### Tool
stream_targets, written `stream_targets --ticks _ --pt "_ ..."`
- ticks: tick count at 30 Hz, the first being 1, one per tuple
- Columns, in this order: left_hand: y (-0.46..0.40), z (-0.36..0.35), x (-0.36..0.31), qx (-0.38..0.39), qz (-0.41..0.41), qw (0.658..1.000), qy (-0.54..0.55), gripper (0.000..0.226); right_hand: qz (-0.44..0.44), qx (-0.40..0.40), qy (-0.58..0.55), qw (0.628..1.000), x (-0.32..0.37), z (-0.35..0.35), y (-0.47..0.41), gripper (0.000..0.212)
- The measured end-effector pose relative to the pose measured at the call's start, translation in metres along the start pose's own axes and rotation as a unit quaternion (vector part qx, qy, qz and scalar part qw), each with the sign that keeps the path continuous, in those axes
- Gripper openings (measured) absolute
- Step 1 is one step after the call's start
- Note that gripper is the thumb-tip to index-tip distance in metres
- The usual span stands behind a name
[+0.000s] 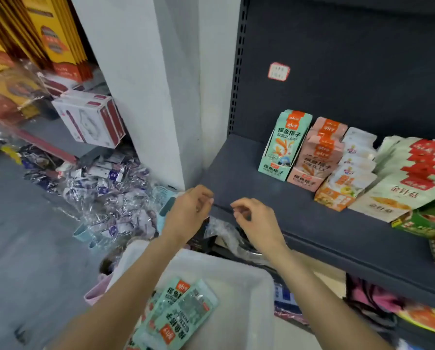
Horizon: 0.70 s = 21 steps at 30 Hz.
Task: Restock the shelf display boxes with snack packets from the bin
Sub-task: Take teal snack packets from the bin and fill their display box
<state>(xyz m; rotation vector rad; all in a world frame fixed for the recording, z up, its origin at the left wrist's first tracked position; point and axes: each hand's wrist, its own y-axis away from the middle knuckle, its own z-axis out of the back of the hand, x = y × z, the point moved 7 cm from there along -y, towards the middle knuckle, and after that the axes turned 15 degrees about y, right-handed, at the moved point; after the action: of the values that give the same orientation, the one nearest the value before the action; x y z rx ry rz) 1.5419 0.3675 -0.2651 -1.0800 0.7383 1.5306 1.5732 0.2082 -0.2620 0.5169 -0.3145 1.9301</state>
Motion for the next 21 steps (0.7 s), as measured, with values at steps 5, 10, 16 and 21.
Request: stream_targets --ticks 5,10,16,21 --pt "0.09 0.03 0.069 0.033 0.058 0.998 -0.004 0.015 -0.029 0.048 -0.011 0.998 0.024 -0.089 0.069 0.024" --pt "0.16 0.041 0.141 0.065 0.135 0.988 -0.037 0.026 -0.073 0.125 0.01 0.989 0.027 -0.165 0.12 0.036" --pt "0.202 0.023 0.191 0.172 0.187 0.961 -0.109 0.054 -0.071 0.247 0.044 0.965 0.025 -0.238 0.157 0.073" --pt "0.212 0.018 0.212 0.198 0.191 0.948 -0.161 0.068 -0.093 0.25 0.072 0.961 0.009 -0.255 0.169 0.079"
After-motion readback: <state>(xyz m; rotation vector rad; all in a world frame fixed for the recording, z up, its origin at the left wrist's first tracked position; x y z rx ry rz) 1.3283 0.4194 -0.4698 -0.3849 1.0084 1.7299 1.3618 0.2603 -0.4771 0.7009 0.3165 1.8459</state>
